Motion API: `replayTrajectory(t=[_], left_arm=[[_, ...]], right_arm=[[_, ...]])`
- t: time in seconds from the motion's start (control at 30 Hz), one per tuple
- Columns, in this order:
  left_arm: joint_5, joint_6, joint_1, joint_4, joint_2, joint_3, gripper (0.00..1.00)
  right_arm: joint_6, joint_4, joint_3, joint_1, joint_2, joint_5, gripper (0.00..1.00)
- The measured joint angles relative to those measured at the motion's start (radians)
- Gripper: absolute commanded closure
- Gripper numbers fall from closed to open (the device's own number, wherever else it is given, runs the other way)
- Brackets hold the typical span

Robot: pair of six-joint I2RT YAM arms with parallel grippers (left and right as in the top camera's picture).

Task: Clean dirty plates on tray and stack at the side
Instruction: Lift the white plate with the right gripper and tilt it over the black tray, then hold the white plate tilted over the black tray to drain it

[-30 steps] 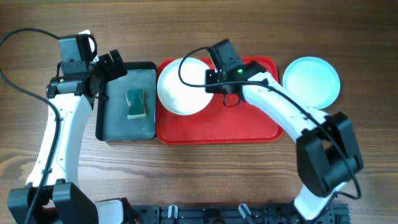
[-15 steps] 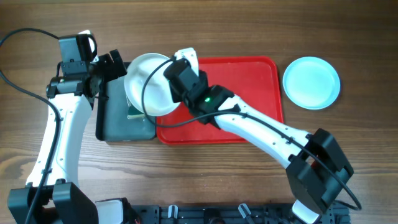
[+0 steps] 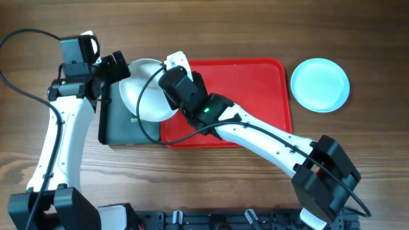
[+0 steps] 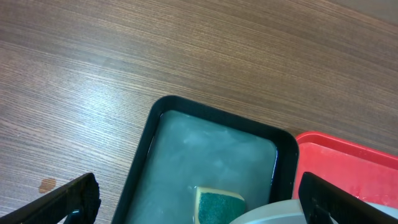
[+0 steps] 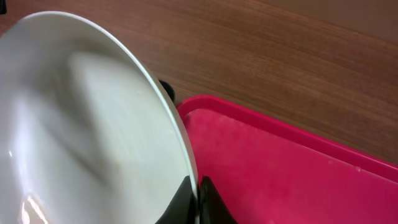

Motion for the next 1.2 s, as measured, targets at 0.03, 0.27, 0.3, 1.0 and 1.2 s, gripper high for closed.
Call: replayTrajectory(t=[0.03,0.27,0.3,1.0,1.2], left_arm=[[0.0,0.0,0.0,0.0,0.0,0.0,0.0],[-0.016,-0.012,0.014,0.092,0.0,0.0,0.0],[-0.016,-0.031,0.036,0.116,-0.001,0.0,0.0],[-0.027,-0.123,0.191,0.076,-0.046,0.0,0.0],[-0.027,-0.123,0.191,0.075,-0.046,0.0,0.0]], right_arm=[[0.0,0.007,0.0,0.0,0.0,0.0,0.96],[-0.008,0.05,0.0,0.0,0.0,0.0,0.96],[-0.016,0.059,0.0,0.0,0.0,-0.001,0.96],[-0.811,0.632,0.0,0.25,0.046,0.476,0.96],[-0.972,0.736,0.0,0.258,0.046,0.539,0.96]])
